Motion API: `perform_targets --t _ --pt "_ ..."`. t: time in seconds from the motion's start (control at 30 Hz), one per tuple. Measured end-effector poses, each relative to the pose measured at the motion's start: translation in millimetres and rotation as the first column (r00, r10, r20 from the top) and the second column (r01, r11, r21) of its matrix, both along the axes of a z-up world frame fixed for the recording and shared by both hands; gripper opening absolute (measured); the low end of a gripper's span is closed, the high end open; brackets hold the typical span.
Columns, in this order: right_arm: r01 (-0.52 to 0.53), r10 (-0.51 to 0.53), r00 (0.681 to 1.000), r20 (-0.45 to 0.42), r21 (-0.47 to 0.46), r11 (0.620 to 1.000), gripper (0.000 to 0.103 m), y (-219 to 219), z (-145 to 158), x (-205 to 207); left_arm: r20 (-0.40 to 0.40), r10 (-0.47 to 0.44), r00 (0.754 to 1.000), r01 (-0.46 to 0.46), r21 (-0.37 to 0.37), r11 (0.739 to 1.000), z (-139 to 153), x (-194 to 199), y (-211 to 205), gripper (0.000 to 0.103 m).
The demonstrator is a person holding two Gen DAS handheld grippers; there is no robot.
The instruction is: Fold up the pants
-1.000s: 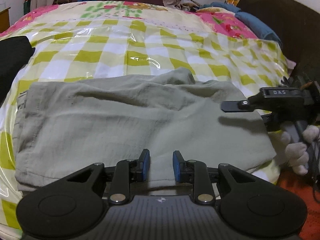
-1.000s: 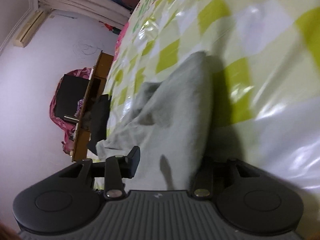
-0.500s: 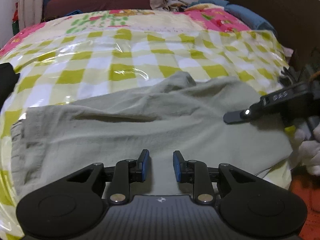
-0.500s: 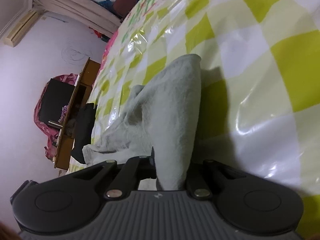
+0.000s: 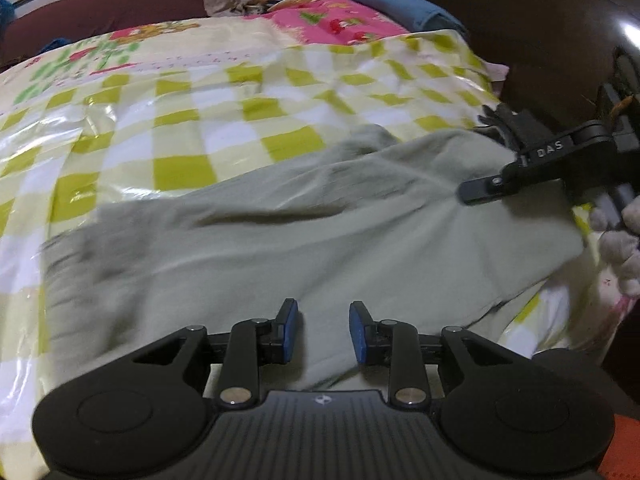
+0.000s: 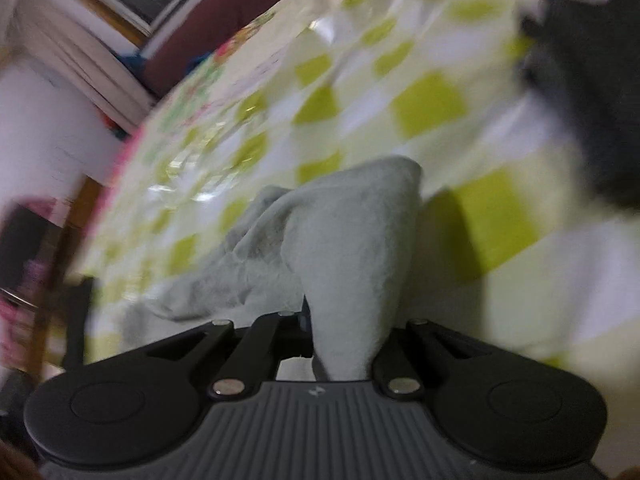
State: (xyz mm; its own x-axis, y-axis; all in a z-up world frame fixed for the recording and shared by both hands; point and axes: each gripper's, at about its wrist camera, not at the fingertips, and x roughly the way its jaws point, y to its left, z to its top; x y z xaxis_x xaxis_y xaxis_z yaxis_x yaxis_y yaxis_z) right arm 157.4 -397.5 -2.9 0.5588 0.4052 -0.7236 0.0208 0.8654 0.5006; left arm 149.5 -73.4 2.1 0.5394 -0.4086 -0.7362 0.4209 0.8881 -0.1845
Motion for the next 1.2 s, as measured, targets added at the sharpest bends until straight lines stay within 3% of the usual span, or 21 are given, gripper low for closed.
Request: perform_targets --t 0.07,0.23,0.47,0.5,0.6,0.77,0.87,0.93,0.97,1.03,1.2 --pt "0.003 -0.002 1.000 0.014 -0.094 0.996 0.005 5 16 -9 0.002 0.010 1.000 -0.010 -0.002 1.000 0 -3 4 0.044" --pt "-0.008 0.023 0.997 0.072 -0.207 0.978 0.005 43 41 -18 -0.003 0.045 0.999 -0.045 -0.010 0.999 -4 -17 28 0.046" --pt "-0.165 0.213 0.973 0.089 -0.375 0.912 0.005 139 57 1 -0.050 0.058 0.997 -0.063 -0.094 0.994 -8 -34 53 0.047" --pt "-0.192 0.248 0.965 0.089 -0.405 0.894 0.005 155 58 2 -0.043 0.067 0.997 -0.071 -0.099 0.993 -5 -36 57 0.047" --pt "-0.264 0.368 0.926 0.085 -0.551 0.791 0.006 213 54 -4 -0.035 0.119 0.992 -0.122 -0.141 0.982 1 -37 73 0.047" --pt "-0.315 0.431 0.899 0.077 -0.569 0.760 0.009 277 31 -8 -0.099 0.182 0.978 -0.202 -0.252 0.946 0 -34 106 0.047" --pt "-0.300 0.515 0.851 0.098 -0.715 0.632 0.009 316 13 -25 -0.119 0.193 0.974 -0.219 -0.280 0.935 -3 -35 117 0.047" --pt "-0.319 0.591 0.801 0.097 -0.766 0.558 0.008 331 7 -42 -0.132 0.193 0.972 -0.224 -0.295 0.929 -5 -35 120 0.047" --pt "-0.310 0.603 0.792 0.099 -0.785 0.536 0.010 334 6 -46 -0.140 0.182 0.973 -0.215 -0.288 0.933 -5 -35 120 0.047" --pt "-0.319 0.608 0.789 0.091 -0.786 0.530 0.011 334 4 -49 -0.134 0.173 0.976 -0.204 -0.268 0.941 -7 -39 118 0.047" --pt "-0.303 0.527 0.847 0.074 -0.747 0.592 0.017 319 -1 -37 -0.133 0.176 0.975 -0.209 -0.301 0.930 -4 -42 127 0.048"
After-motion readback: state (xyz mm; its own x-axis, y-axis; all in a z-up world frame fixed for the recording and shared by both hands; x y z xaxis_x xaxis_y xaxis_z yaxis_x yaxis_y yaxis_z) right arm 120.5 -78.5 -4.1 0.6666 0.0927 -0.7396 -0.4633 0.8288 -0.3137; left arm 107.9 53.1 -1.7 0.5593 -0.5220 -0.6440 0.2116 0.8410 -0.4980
